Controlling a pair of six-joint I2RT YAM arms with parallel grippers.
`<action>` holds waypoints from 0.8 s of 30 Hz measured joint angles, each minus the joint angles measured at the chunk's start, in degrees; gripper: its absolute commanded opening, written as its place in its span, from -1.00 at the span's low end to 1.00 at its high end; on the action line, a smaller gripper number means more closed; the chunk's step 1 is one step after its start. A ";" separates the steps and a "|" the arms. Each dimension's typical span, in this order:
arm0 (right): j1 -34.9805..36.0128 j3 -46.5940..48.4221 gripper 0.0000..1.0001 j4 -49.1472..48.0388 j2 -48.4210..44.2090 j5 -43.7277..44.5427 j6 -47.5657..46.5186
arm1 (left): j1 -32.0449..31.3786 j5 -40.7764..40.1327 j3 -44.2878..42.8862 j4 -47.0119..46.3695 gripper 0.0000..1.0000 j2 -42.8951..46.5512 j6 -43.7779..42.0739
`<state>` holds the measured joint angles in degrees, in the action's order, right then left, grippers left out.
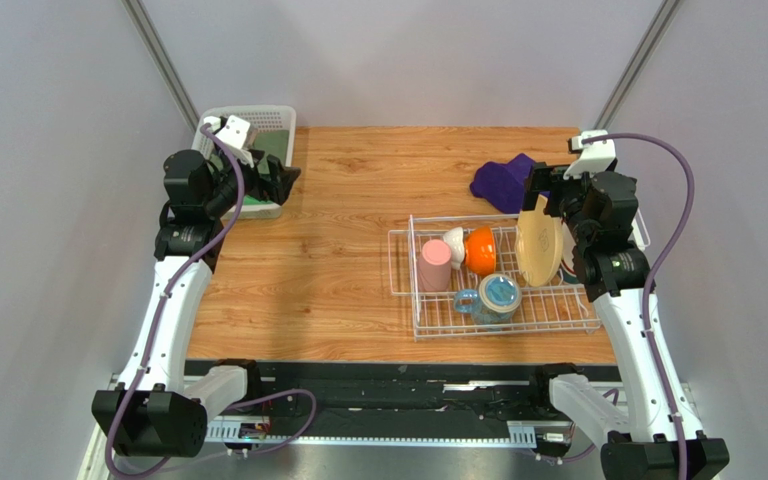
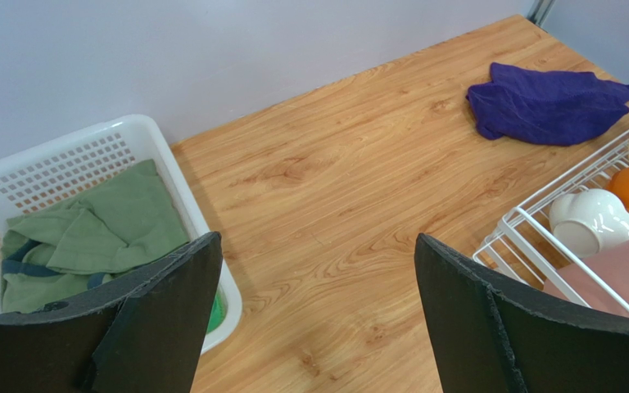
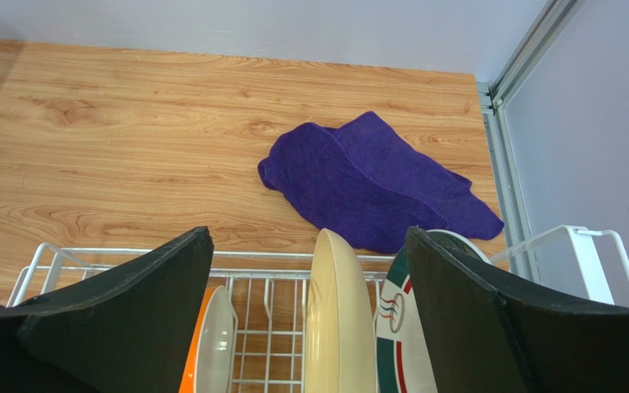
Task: Unload the mixed dishes from the dish rack
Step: Pick up the plate from the dish rack.
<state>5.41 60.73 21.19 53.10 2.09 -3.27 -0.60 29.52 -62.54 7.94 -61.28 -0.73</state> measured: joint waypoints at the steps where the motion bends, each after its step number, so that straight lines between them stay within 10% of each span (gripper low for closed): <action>1: 0.09 0.00 0.87 -0.04 -0.02 0.02 0.00 | 0.00 0.00 0.00 0.00 0.90 0.00 0.00; 24: 0.57 0.11 0.87 -0.22 0.17 1.03 -1.16 | 0.00 0.09 0.02 0.52 0.91 0.00 -0.02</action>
<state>5.98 60.84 20.97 53.28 3.11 -4.43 -0.60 29.61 -62.52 8.47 -61.28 -0.75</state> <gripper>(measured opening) 0.950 0.952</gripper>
